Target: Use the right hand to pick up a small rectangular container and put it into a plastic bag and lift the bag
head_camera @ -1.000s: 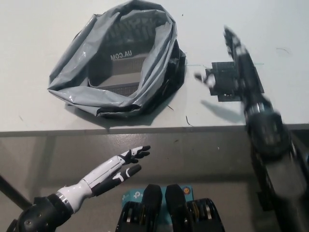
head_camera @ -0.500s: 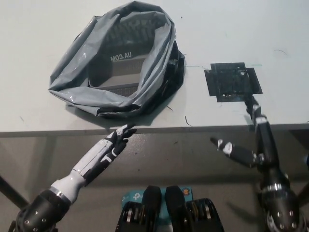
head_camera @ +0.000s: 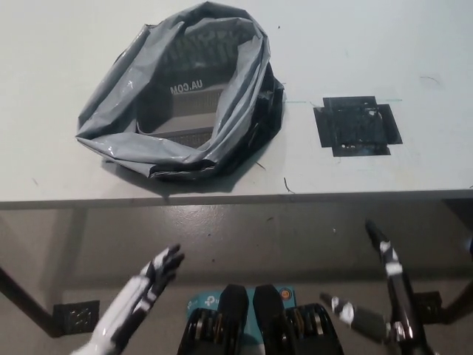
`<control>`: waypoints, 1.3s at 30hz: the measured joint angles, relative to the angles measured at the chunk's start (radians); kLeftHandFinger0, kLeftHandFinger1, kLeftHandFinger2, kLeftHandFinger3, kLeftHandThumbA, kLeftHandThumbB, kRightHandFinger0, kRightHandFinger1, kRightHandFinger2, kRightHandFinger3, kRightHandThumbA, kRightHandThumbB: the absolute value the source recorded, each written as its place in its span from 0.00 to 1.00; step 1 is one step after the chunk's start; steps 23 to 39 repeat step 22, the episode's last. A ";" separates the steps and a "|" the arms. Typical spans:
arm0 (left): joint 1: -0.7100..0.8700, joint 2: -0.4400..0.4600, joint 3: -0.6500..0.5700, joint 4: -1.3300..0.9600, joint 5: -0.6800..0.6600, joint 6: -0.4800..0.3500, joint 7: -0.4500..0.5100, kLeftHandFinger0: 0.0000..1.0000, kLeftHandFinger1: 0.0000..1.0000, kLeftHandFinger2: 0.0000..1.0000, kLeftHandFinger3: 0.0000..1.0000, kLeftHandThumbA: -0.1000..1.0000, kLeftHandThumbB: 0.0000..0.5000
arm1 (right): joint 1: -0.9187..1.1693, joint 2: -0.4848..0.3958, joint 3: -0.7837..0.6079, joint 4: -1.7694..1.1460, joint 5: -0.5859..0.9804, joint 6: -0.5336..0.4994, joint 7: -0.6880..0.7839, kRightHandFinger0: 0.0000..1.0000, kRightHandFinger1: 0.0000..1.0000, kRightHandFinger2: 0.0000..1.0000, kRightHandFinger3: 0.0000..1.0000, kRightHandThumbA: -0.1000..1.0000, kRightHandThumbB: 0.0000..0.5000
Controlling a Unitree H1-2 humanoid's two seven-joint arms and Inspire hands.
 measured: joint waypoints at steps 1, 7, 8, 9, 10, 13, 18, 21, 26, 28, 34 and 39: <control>0.012 -0.003 0.003 0.000 -0.001 -0.008 0.006 1.00 1.00 1.00 1.00 1.00 0.59 | 0.013 -0.005 0.004 0.000 0.000 -0.012 -0.005 1.00 1.00 1.00 1.00 0.98 0.42; 0.037 -0.034 0.027 0.000 -0.012 -0.046 0.044 1.00 1.00 1.00 1.00 1.00 0.66 | 0.039 -0.020 0.014 -0.006 0.009 -0.072 -0.022 1.00 1.00 1.00 1.00 0.95 0.38; 0.036 -0.039 0.029 0.000 -0.013 -0.052 0.051 1.00 1.00 1.00 1.00 1.00 0.66 | 0.038 -0.022 0.016 -0.006 0.010 -0.078 -0.023 1.00 1.00 1.00 1.00 0.95 0.38; 0.036 -0.040 0.030 0.000 -0.014 -0.053 0.052 1.00 1.00 1.00 1.00 1.00 0.64 | 0.038 -0.022 0.016 -0.006 0.011 -0.079 -0.023 1.00 1.00 1.00 1.00 0.97 0.41; 0.036 -0.043 0.031 0.001 -0.014 -0.060 0.058 1.00 1.00 1.00 1.00 1.00 0.63 | 0.038 -0.022 0.016 -0.006 0.011 -0.081 -0.025 1.00 1.00 1.00 1.00 0.99 0.43; 0.019 -0.052 0.048 0.019 -0.016 -0.080 0.078 1.00 1.00 1.00 1.00 1.00 0.61 | 0.033 -0.016 0.010 -0.006 0.022 -0.086 -0.025 1.00 1.00 1.00 1.00 1.00 0.39; -0.028 -0.062 0.071 0.026 -0.017 -0.086 0.108 1.00 1.00 1.00 1.00 1.00 0.48 | -0.005 0.015 -0.021 -0.006 0.055 -0.087 -0.015 1.00 1.00 1.00 1.00 0.98 0.41; -0.047 -0.073 0.080 0.025 -0.018 -0.084 0.121 1.00 1.00 1.00 1.00 1.00 0.47 | -0.029 0.021 -0.034 -0.005 0.070 -0.087 -0.005 1.00 1.00 1.00 1.00 0.98 0.44; -0.061 -0.081 0.084 0.025 -0.017 -0.079 0.134 1.00 1.00 1.00 1.00 1.00 0.47 | -0.054 0.028 -0.046 -0.005 0.083 -0.086 0.003 1.00 1.00 1.00 1.00 0.98 0.44; -0.061 -0.081 0.084 0.025 -0.017 -0.079 0.134 1.00 1.00 1.00 1.00 1.00 0.47 | -0.054 0.028 -0.046 -0.005 0.083 -0.086 0.003 1.00 1.00 1.00 1.00 0.98 0.44; -0.061 -0.081 0.084 0.025 -0.017 -0.079 0.134 1.00 1.00 1.00 1.00 1.00 0.47 | -0.054 0.028 -0.046 -0.005 0.083 -0.086 0.003 1.00 1.00 1.00 1.00 0.98 0.44; -0.061 -0.081 0.084 0.025 -0.017 -0.079 0.134 1.00 1.00 1.00 1.00 1.00 0.47 | -0.054 0.028 -0.046 -0.005 0.083 -0.086 0.003 1.00 1.00 1.00 1.00 0.98 0.44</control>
